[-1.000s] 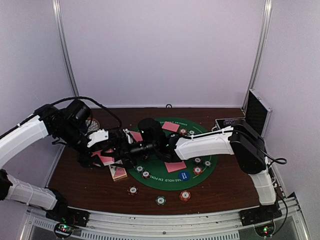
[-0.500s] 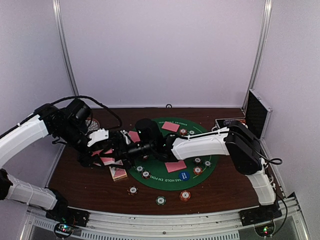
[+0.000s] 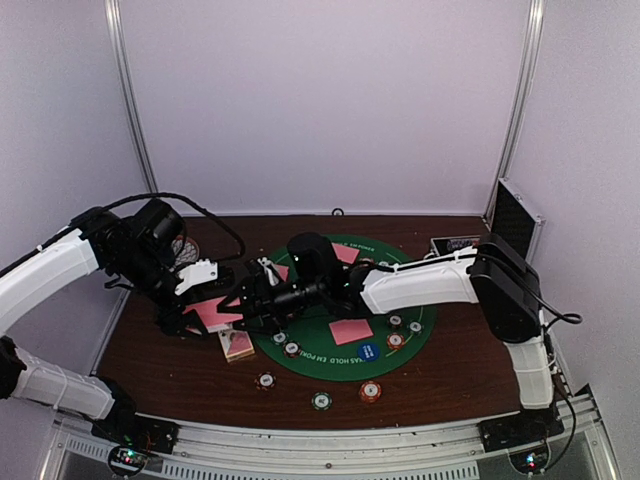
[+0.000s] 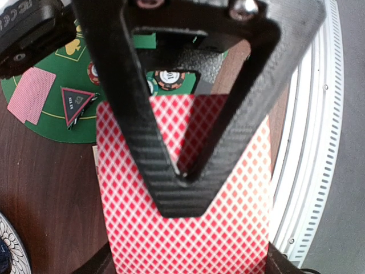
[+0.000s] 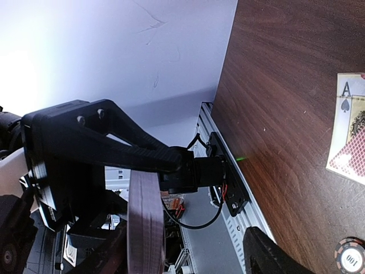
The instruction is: Distribute texas hold em gaming equipment
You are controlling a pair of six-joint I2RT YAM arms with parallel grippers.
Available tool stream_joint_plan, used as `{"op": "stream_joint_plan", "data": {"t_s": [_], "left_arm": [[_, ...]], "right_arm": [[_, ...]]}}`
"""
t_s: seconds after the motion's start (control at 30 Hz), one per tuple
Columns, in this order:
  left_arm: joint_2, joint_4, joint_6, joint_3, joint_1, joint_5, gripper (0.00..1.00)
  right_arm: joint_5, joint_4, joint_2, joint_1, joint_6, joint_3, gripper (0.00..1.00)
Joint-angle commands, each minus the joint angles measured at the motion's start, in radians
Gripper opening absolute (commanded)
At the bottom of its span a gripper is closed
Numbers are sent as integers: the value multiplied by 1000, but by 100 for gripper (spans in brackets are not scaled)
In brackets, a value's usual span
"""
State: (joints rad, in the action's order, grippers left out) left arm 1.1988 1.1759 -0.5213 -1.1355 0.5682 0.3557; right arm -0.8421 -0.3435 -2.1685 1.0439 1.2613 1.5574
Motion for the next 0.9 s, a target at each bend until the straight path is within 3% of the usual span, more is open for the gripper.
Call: {"op": "stream_joint_plan", "data": {"t_s": [0.0,0.27,0.4,0.87], "left_arm": [[-19,-25,6,-18,-5,26,0],[-20,-25,4,-9,-5,19,0],[-20,-24,3,-7,-5,16,0],[-17,-24,1,-2,-5,3,0]], "right_arm": [[-3,70,56,-15,-25,-21,68],[-7,91,131,-16,-30,-36,67],[-10,74,145,-16,-16,-52,62],[-49,40,143,-14,33,-43,17]]}}
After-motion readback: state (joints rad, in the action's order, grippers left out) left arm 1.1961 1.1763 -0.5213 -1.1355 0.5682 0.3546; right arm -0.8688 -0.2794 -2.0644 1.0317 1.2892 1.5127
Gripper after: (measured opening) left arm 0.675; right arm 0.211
